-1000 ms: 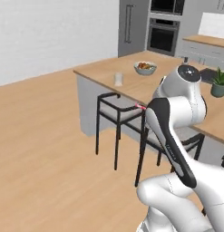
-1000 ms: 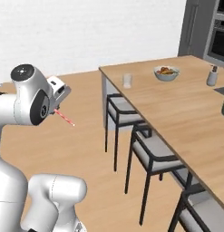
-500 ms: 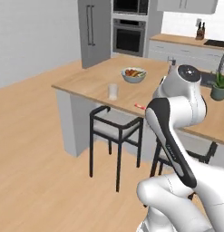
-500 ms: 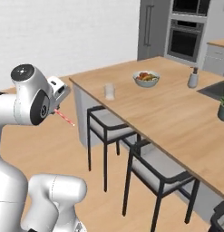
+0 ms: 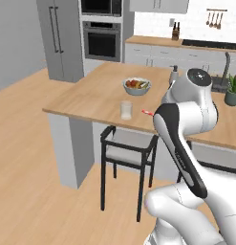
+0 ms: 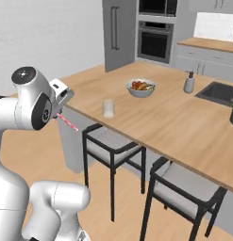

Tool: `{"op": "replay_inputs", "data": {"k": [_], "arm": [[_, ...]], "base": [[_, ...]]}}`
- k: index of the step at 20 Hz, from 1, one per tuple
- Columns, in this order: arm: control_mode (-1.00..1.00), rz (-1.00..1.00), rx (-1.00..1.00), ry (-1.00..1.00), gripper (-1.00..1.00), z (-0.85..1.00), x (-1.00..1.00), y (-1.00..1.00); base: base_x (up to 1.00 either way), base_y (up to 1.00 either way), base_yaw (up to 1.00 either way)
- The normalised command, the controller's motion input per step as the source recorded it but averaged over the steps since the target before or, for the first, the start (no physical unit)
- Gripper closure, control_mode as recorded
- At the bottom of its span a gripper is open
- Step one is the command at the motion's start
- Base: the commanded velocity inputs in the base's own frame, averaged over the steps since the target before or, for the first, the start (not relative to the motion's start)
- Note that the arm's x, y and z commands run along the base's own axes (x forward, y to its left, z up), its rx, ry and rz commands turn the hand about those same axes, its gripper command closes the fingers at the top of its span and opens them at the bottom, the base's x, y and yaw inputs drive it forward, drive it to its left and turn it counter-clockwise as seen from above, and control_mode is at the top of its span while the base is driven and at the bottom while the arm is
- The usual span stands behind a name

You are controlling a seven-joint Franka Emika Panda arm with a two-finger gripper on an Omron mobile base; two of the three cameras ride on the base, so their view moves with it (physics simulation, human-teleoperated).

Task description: Take a straw from the drawer in front and place it inside the glass cup on the dining counter.

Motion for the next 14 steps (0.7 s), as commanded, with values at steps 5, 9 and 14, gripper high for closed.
{"op": "replay_inputs", "data": {"k": [5,9,14], "arm": [[1.0,0.0,0.0,0.0,1.0,0.0,0.0,0.0],[1.0,0.0,0.0,0.0,1.0,0.0,0.0,0.0],[1.0,0.0,0.0,0.0,1.0,0.0,0.0,0.0]], "base": [[0.41,1.0,-0.39],[0.28,1.0,-0.38],[0.27,0.99,-0.4]]}}
